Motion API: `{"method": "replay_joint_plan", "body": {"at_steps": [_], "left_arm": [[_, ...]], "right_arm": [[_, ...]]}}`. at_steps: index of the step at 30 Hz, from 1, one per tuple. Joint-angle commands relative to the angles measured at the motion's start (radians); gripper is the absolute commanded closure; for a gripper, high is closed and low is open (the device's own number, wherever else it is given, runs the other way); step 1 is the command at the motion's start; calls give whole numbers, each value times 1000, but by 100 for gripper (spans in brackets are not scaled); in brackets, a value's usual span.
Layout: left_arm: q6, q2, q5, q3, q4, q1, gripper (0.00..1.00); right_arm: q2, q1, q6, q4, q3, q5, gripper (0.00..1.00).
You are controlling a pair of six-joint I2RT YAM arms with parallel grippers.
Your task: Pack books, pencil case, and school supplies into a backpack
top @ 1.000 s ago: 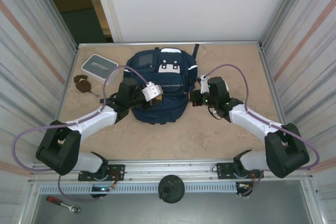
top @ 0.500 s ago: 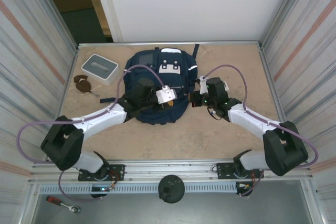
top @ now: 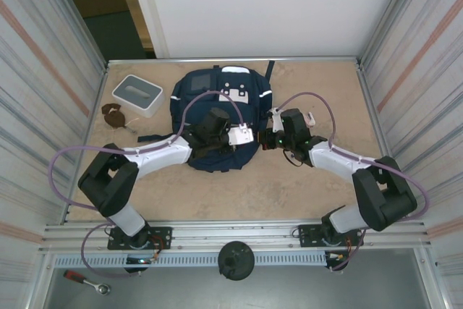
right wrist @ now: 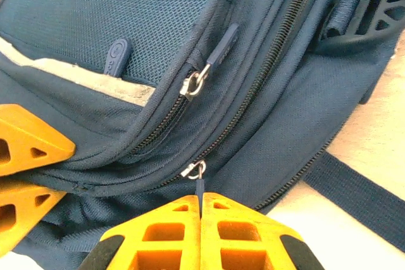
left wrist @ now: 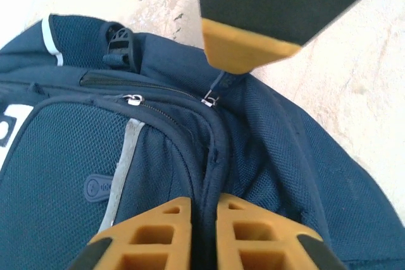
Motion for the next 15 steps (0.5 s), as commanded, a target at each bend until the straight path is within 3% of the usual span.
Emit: {"method": "replay_joint_plan", "body": {"at_steps": [1, 5, 15], "left_arm": [[-12, -25, 55, 24, -51, 31, 100], [-42, -71, 151, 6, -31, 63, 100], [-42, -94, 164, -16, -8, 70, 100]], "right_arm": [[35, -18, -3, 88, -24, -29, 100], [75, -21, -4, 134, -42, -63, 99], [115, -20, -12, 159, -42, -92, 90]]}}
